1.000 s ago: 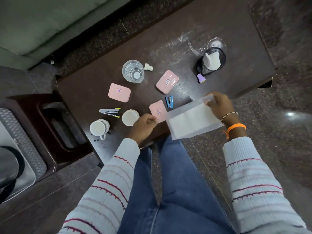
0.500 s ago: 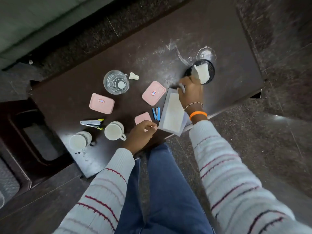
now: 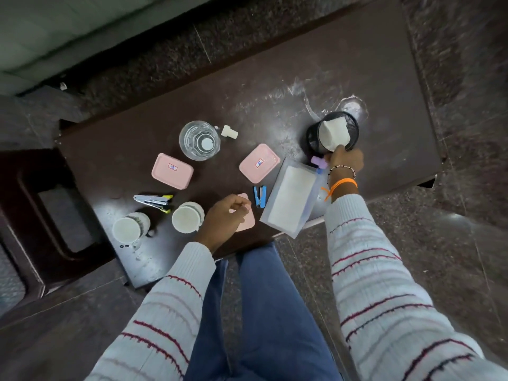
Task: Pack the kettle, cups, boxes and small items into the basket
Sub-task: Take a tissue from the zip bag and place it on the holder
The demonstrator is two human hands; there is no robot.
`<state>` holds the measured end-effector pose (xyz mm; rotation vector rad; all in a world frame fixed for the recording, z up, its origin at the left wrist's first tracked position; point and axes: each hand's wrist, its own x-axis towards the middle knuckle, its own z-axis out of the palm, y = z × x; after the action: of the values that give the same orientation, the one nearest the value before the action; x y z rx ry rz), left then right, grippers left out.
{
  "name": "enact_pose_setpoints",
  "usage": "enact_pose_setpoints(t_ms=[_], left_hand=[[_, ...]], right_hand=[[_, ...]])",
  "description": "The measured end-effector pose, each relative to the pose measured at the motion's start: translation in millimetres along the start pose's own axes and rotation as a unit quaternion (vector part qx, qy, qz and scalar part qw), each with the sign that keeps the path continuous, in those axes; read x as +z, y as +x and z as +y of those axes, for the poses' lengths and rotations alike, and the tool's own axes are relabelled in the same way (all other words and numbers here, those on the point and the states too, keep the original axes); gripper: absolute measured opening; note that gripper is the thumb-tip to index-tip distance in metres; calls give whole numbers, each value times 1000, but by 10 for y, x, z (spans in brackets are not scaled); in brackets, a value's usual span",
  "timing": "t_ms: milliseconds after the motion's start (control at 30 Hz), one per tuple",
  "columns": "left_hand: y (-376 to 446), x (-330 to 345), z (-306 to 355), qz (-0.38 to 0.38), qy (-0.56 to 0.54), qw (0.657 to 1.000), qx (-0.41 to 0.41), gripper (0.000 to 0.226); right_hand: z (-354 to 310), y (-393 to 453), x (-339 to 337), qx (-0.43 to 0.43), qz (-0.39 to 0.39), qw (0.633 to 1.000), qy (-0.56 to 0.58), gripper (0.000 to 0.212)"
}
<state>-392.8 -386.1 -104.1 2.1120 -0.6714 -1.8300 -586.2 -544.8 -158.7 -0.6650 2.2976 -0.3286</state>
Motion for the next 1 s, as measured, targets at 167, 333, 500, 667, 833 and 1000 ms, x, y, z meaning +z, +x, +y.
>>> enact_pose_setpoints(t_ms=[167, 333, 500, 667, 833, 1000], left_hand=[[74, -207, 7, 51, -75, 995, -36, 11], [124, -403, 34, 83, -195, 974, -76, 21], [210, -552, 40, 117, -290, 945, -92, 55], [251, -636, 16, 115, -310, 940, -83, 61], [267, -640, 17, 90, -314, 942, -73, 61], [300, -612, 25, 102, -314, 942, -60, 65]], right_hand=[[-397, -400, 347, -157, -32, 987, 16, 26], [-882, -791, 997, -207, -199, 958, 9, 33], [-1032, -928, 1396, -208, -264, 940, -59, 32], [-854, -899, 1348, -246, -236, 923, -179, 28], [-610, -816, 1134, -305, -189, 900, -248, 31], [-447, -835, 1075, -298, -187, 907, -232, 27]])
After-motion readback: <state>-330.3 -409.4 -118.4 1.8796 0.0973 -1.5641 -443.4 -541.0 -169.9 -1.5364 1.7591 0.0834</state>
